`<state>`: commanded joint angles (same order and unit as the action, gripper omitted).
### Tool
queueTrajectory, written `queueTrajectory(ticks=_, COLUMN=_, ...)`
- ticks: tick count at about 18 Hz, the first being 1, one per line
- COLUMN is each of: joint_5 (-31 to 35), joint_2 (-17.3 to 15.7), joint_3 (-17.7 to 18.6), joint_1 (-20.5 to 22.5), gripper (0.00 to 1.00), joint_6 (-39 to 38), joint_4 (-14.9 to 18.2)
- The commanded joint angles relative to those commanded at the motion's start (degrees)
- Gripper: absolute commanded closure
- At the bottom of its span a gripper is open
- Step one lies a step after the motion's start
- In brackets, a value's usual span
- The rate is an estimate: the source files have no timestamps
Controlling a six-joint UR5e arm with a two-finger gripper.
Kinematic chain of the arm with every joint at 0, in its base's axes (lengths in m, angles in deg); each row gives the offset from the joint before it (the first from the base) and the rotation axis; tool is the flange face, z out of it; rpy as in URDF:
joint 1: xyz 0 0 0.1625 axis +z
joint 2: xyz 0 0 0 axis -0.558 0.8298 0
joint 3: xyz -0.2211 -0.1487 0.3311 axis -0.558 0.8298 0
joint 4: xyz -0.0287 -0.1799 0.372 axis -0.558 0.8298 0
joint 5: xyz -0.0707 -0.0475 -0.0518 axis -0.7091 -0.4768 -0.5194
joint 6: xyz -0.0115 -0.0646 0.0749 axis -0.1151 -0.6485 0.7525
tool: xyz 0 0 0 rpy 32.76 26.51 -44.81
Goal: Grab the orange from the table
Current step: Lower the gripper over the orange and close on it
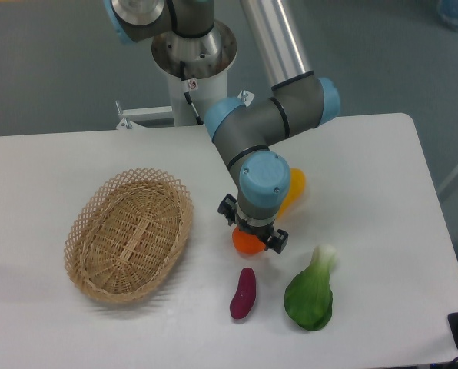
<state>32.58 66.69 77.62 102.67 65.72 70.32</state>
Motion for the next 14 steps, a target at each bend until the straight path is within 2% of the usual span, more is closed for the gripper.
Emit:
queueTrajectory(ticks=3, joint_5=1.07, joint_2=0.18, joint_3=1.23, joint_1=-0.18, gripper=0.0, joint_6=0.0, joint_4=-0.44)
queueTrajectory(ticks=10, joint_5=2.56, joint_2=0.26, joint_3=1.5, joint_1=-0.53, gripper=0.0, joint_6=-0.09, joint_4=-0.36)
queueTrajectory(ticks=11, joint_5=2.74, joint_2=0.27, joint_3=1.5, joint_1=-0.53, gripper=0.04, joint_6=-0.09, joint_4=-0.36)
queueTrajectory(ticks=14, joint_5=2.74, joint_2=0.18, joint_3=1.5, joint_1=-0.53, gripper=0.24, joint_6=-0.35, joint_4=-0.36)
